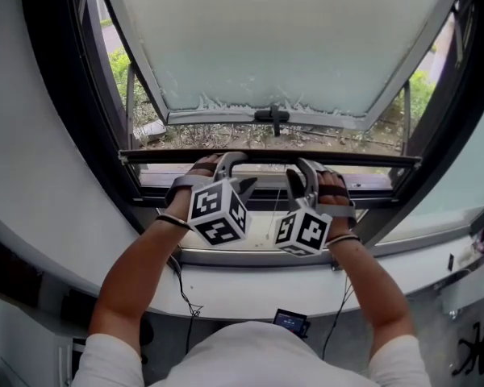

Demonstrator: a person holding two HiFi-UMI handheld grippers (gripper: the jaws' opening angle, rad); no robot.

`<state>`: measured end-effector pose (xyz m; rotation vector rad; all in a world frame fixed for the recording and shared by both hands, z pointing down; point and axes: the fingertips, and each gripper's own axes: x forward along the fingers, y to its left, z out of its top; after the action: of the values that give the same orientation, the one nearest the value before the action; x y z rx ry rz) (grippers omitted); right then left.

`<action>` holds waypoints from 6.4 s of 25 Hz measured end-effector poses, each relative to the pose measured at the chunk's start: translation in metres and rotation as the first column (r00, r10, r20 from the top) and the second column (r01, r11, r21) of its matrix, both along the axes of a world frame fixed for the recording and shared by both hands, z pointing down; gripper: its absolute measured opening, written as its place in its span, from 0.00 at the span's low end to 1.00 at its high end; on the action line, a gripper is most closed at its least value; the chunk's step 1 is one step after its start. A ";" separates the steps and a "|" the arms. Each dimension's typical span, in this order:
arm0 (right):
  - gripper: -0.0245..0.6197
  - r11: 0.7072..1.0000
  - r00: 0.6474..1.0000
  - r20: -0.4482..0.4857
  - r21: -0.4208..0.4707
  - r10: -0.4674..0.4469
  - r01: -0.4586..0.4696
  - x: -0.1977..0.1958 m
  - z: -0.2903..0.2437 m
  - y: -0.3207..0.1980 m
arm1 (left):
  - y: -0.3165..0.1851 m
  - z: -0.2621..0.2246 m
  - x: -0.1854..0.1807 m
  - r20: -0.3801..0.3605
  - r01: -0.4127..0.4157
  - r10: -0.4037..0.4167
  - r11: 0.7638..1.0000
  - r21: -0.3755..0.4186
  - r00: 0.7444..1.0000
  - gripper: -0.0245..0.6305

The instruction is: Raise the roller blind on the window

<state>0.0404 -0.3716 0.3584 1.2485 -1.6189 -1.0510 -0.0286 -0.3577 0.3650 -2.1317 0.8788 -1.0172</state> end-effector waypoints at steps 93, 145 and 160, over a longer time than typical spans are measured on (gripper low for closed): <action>0.25 0.924 0.915 0.403 -0.356 0.015 0.142 -0.011 0.093 0.040 | -0.012 -0.238 -0.004 -0.194 0.035 0.014 0.968 0.247 0.981 0.28; 0.18 0.890 0.813 0.555 -0.443 0.178 0.107 -0.029 0.085 -0.036 | -0.015 -0.286 -0.003 -0.177 0.033 0.023 0.950 0.312 0.984 0.28; 0.07 0.937 0.847 0.523 -0.335 0.100 0.096 -0.020 0.067 -0.028 | -0.012 -0.308 -0.005 -0.249 0.056 0.051 0.914 0.402 0.967 0.28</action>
<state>0.0200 -0.3991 0.4257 1.3610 -2.1101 -0.3792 -0.0335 -0.3701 0.0566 -1.9204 1.1072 -0.5037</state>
